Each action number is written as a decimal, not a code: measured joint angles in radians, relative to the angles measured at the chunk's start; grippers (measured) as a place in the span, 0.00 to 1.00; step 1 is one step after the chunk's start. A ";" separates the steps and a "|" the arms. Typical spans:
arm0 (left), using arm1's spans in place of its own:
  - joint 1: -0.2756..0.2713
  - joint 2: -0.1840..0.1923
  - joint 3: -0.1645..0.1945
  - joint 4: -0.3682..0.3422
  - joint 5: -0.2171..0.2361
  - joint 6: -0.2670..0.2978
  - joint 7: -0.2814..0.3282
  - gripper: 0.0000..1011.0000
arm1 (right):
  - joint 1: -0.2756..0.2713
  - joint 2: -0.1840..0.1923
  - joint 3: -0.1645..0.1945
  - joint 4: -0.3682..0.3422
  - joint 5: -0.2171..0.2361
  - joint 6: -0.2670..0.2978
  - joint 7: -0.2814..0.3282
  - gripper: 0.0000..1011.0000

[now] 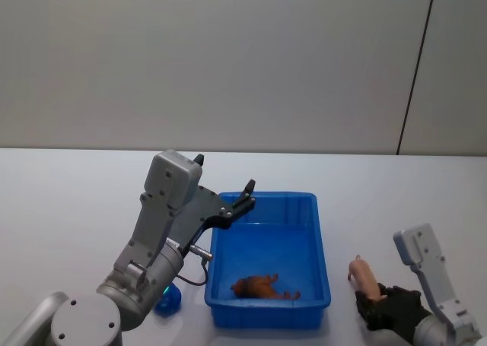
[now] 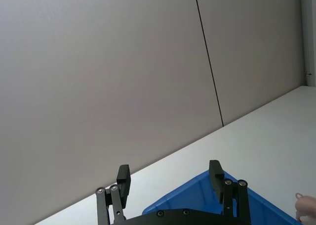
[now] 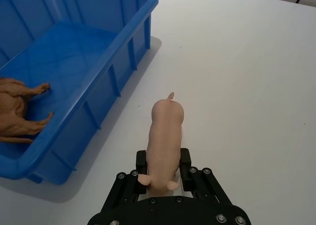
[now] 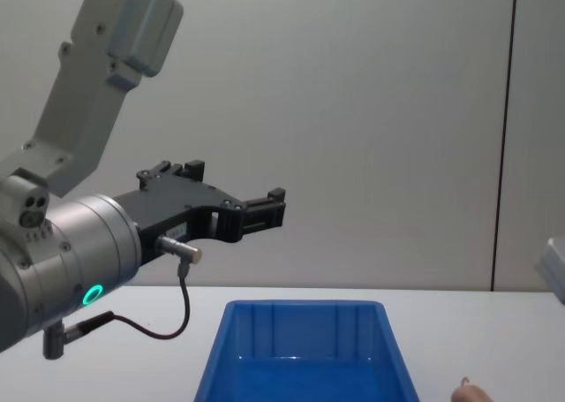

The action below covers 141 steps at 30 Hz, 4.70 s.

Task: Pick up the two dolls from the table and place them into the box.

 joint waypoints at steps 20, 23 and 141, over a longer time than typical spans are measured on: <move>0.000 0.000 0.000 0.000 0.000 0.000 0.000 0.99 | -0.006 0.003 0.017 -0.061 -0.015 -0.127 -0.054 0.36; 0.000 0.000 0.000 0.000 0.000 0.000 0.000 0.99 | -0.004 0.004 0.018 -0.074 -0.019 -0.140 -0.044 0.36; 0.235 0.215 -0.077 -0.080 -0.116 0.121 0.092 0.99 | 0.091 0.046 0.077 -0.032 -0.038 -0.183 0.231 0.99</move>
